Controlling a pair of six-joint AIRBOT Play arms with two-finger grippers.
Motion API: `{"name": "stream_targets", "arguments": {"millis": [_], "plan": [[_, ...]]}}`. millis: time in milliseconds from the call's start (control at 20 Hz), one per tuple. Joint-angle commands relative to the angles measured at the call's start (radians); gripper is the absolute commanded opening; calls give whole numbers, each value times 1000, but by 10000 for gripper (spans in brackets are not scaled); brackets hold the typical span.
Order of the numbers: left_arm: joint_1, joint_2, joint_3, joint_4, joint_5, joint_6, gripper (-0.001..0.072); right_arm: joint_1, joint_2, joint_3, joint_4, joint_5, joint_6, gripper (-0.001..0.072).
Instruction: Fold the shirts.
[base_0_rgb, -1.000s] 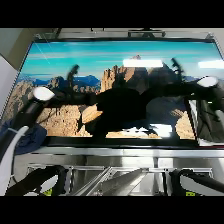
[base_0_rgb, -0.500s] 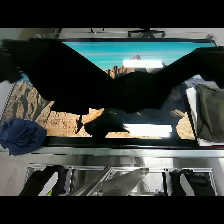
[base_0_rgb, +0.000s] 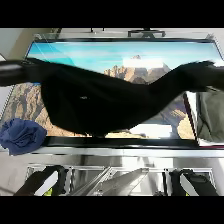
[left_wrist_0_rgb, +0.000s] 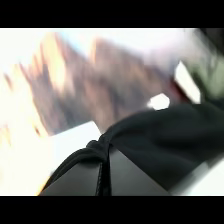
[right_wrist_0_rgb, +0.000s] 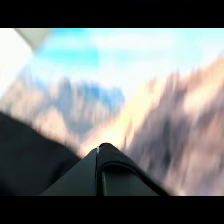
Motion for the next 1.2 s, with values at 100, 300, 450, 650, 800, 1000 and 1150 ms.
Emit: {"name": "stream_targets", "arguments": {"millis": [100,300,450,650,800,1000,1150], "plan": [[-97,-341,-217,15,0,83,14,143,-369,-186,-19,-108,-52,21],[-102,-578,-242,14,164,162,91,211,-635,-192,53,-320,-150,21],[-45,-684,-103,13,143,156,706,171,-682,-144,137,-366,-186,293],[61,-709,85,16,98,155,703,34,-610,-38,136,-159,-186,644],[108,-709,150,16,109,155,702,-30,-527,-55,84,37,-186,644],[108,-728,149,100,109,145,701,45,-450,-286,57,75,-186,643],[94,-789,149,81,132,135,701,179,-444,-477,85,-94,-182,643]]}}
